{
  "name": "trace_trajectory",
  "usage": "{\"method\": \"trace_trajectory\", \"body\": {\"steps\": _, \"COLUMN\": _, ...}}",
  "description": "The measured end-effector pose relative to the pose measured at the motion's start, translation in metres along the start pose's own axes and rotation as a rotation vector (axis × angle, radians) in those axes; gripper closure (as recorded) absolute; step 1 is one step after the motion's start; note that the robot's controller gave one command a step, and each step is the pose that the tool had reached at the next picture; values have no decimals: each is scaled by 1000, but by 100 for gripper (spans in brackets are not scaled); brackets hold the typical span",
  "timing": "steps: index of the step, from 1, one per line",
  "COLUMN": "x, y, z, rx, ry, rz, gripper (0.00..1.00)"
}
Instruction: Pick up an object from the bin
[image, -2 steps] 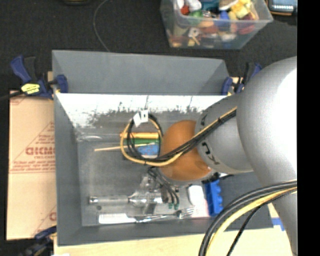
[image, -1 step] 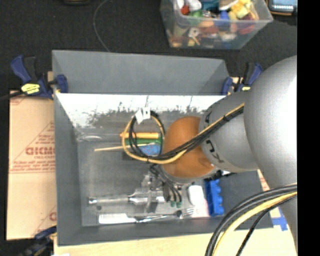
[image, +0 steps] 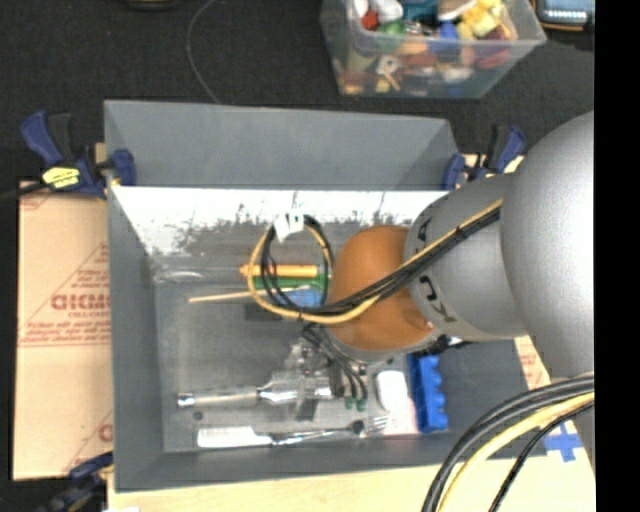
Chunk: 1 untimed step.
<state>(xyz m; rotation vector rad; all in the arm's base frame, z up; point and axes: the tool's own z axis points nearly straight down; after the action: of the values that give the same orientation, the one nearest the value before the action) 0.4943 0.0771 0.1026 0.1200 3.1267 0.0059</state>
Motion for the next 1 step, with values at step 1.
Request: {"method": "trace_trajectory", "body": {"steps": 1, "x": 0, "y": 0, "z": -9, "rx": -1, "ry": -1, "rz": 0, "gripper": 100}}
